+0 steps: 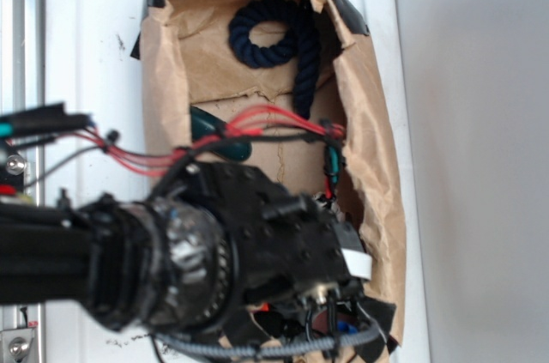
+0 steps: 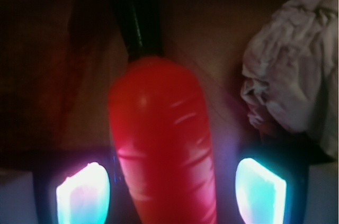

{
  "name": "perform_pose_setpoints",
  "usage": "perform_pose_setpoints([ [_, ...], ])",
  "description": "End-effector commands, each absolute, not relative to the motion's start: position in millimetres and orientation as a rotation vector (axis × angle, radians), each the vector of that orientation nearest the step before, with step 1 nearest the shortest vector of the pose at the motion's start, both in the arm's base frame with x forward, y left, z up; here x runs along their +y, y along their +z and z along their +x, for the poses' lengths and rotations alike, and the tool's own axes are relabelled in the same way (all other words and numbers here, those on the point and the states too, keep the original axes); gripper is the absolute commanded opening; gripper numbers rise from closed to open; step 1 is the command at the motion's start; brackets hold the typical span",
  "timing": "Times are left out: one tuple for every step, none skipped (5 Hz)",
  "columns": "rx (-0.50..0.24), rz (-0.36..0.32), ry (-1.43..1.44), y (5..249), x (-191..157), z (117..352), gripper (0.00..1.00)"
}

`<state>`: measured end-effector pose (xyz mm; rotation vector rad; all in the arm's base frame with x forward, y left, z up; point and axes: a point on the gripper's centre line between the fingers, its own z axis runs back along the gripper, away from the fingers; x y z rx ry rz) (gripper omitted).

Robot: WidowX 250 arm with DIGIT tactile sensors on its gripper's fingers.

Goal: Grab the carrot.

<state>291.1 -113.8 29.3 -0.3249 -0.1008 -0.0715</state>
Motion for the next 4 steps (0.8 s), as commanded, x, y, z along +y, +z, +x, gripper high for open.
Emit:
perform_pose_setpoints([
  [-0.131,-0.306,-0.077,25.9,-119.5,298.4,0.0],
  [-0.169,-0.292,-0.087,24.7,-116.0,295.9,0.0],
  [-0.182,-0.296,-0.062,31.3,-109.8,297.9,0.0],
  [-0.194,-0.324,0.001,56.6,-91.5,299.4,0.0],
])
